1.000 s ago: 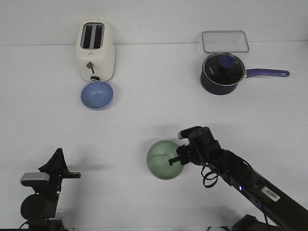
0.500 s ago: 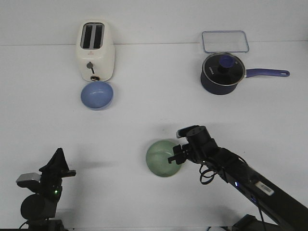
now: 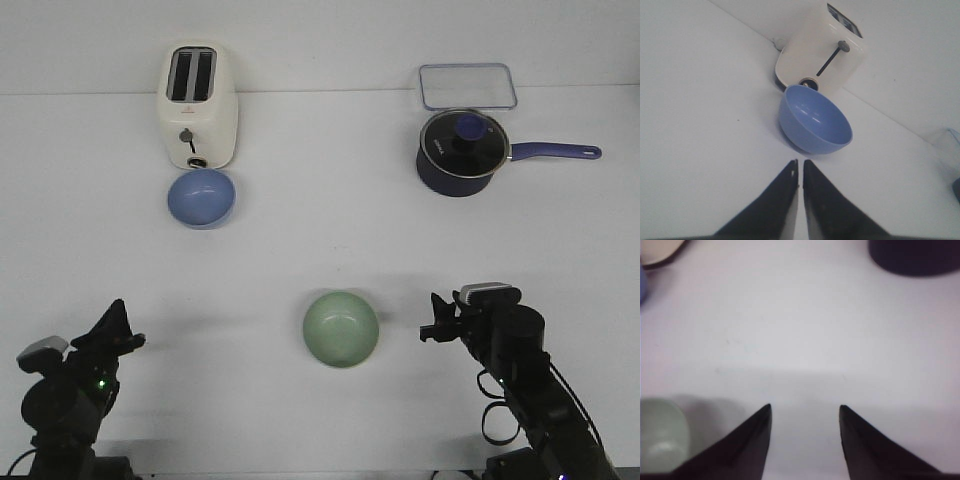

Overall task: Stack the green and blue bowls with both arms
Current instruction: 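Release the green bowl and pull the right gripper back, then reach the left gripper forward to the rim of the blue bowl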

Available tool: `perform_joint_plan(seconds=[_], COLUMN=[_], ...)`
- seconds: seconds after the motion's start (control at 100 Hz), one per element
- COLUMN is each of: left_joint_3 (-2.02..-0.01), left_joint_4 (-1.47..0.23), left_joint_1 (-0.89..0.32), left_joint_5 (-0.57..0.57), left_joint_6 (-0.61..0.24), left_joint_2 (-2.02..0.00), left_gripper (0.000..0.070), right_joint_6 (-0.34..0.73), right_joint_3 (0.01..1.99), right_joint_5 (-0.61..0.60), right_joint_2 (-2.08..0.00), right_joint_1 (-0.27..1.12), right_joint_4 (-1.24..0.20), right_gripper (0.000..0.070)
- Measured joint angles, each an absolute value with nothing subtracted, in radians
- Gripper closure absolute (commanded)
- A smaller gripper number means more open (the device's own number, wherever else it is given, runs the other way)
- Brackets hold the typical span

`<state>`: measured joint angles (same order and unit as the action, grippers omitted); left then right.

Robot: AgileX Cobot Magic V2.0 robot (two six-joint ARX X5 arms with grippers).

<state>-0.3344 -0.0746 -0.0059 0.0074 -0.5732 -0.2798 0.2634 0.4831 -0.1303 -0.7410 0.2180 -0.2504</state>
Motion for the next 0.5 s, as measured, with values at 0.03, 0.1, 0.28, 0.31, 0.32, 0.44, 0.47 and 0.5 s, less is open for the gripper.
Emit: perform_joint_plan(seconds=[0.03, 0.1, 0.28, 0.31, 0.32, 0.44, 0.47, 0.5], left_joint_3=[-0.367, -0.445, -0.677, -0.715, -0.728, -0.874, -0.911, -0.947], left_joint_4=[-0.075, -0.074, -0.072, -0.07, -0.07, -0.061, -0.059, -0.06], left_joint_1=[-0.006, -0.005, -0.006, -0.006, -0.006, -0.006, -0.006, -0.006], left_joint_5=[0.01, 0.042, 0.128, 0.129, 0.129, 0.129, 0.13, 0.13], left_joint_6=[-0.565, -0.534, -0.429, -0.419, -0.415, -0.396, -0.39, -0.387], left_joint_2=[-0.335, -0.479, -0.907, -0.978, -1.0, -1.238, -1.292, -1.343], left_gripper=[0.0685, 0.0685, 0.0667, 0.0613, 0.0588, 0.0242, 0.0209, 0.0195], right_joint_6=[0.264, 0.266, 0.266, 0.266, 0.266, 0.265, 0.265, 0.264], right_joint_3=[0.478, 0.477, 0.477, 0.477, 0.477, 0.477, 0.477, 0.477], right_joint_5=[-0.13, -0.13, -0.13, -0.131, -0.13, -0.131, -0.13, -0.13], right_joint_2=[-0.73, -0.714, -0.717, -0.717, -0.717, -0.717, -0.717, -0.717], right_joint_1=[0.213, 0.212, 0.212, 0.212, 0.212, 0.212, 0.212, 0.212], right_joint_4=[-0.25, -0.244, -0.256, -0.255, -0.255, -0.259, -0.262, -0.266], right_gripper=[0.0424, 0.0423, 0.0423, 0.0424, 0.0423, 0.0423, 0.0423, 0.0424])
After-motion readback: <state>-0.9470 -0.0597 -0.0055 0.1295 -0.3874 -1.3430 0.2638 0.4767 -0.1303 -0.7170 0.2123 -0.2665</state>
